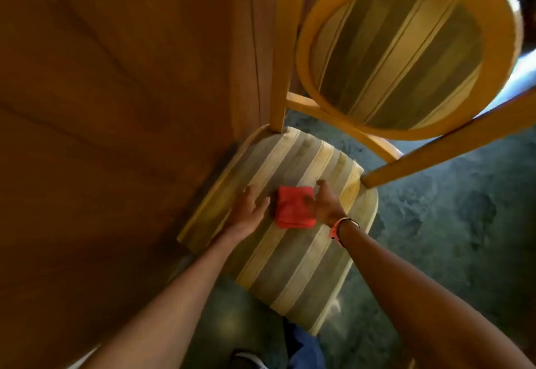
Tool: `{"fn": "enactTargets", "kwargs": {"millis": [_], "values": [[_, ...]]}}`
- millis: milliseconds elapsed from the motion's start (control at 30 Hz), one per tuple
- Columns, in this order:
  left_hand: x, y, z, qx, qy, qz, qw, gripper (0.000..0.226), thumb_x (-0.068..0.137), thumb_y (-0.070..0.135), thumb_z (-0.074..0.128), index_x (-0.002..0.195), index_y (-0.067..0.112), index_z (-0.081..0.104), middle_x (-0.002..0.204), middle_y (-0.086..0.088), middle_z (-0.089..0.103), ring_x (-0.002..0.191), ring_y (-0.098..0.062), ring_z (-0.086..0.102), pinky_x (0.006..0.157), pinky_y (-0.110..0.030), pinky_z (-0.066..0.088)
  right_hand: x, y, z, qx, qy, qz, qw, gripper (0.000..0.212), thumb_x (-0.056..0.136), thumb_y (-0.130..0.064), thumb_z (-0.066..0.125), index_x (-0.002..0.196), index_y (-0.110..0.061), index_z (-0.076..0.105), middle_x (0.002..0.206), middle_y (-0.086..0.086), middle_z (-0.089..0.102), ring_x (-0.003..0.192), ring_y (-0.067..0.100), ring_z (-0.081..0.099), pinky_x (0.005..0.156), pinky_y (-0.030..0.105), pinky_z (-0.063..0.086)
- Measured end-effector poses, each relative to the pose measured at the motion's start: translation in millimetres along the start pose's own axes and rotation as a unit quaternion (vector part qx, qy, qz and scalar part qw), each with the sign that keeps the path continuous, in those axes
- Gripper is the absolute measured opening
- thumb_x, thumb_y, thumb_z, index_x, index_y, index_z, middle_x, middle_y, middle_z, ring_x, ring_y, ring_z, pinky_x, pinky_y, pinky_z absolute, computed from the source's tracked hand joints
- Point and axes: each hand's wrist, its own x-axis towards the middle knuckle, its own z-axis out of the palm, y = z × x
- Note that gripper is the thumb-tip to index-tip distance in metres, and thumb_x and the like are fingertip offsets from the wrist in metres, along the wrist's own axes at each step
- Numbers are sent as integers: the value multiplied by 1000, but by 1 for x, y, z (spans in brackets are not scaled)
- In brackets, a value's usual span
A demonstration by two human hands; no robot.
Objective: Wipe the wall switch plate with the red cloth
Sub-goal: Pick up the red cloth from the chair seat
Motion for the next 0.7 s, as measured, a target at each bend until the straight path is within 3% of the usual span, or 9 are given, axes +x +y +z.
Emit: {"fn": "enactTargets", "kwargs": {"millis": [100, 200, 333, 400, 500, 567, 633, 700], "values": [[23, -13, 24, -9, -1, -32, 999, 57, 101, 32, 56, 148, 8, 37, 142, -22, 53, 123, -31, 59, 87, -28, 42, 14, 15, 14, 41, 30, 51, 997, 51, 97, -23, 71, 136, 2, 50, 132, 25, 65, 117, 38, 62, 100, 43, 50], [42, -27, 44, -17, -1, -62, 998, 59, 95, 38, 63, 143, 10, 41, 136, -18, 56, 114, -27, 59, 83, -28, 42, 25, 28, 23, 79, 40, 86, 992, 52, 92, -19, 78, 132, 4, 54, 129, 23, 66, 121, 38, 63, 99, 43, 51], [58, -25, 57, -64, 3, -68, 996, 63, 81, 37, 80, 129, 17, 43, 122, -8, 58, 98, -16, 62, 66, -19, 48, 35, 34, 24, 138, 30, 93, 986, 51, 88, -17, 82, 128, 3, 57, 116, 14, 66, 111, 32, 66, 91, 36, 54], [61, -20, 65, -82, 7, -69, 994, 62, 77, 26, 85, 122, 18, 43, 114, -2, 57, 90, -12, 61, 68, -21, 51, 37, 37, 26, 158, 13, 83, 984, 44, 90, -15, 79, 124, 6, 61, 109, 12, 66, 101, 28, 65, 85, 35, 56], [62, -16, 70, -90, 16, -71, 993, 65, 77, 13, 84, 128, 12, 43, 115, -1, 53, 99, -18, 57, 80, -29, 50, 34, 40, 27, 186, -15, 67, 980, 31, 95, -14, 74, 117, 6, 65, 107, 18, 69, 95, 27, 65, 73, 32, 57], [60, -13, 65, -113, 6, -77, 991, 66, 80, 10, 81, 134, 12, 42, 117, 1, 50, 103, -17, 54, 83, -29, 47, 29, 38, 25, 201, -39, 39, 978, 18, 98, -13, 69, 110, 1, 68, 113, 25, 71, 98, 35, 69, 82, 42, 60], [55, -12, 55, -138, -5, -73, 988, 67, 81, 9, 79, 137, 13, 42, 121, 1, 52, 108, -18, 54, 89, -32, 47, 21, 32, 20, 216, -64, 8, 974, 25, 100, -14, 65, 117, 4, 69, 121, 29, 71, 111, 44, 69, 99, 56, 58], [47, -7, 40, -165, -21, -51, 985, 65, 82, 9, 79, 137, 12, 45, 130, -3, 59, 116, -23, 59, 98, -37, 51, 12, 23, 13, 241, -79, -9, 967, 32, 102, -13, 63, 128, 4, 65, 127, 29, 70, 120, 46, 66, 107, 60, 54]]}}
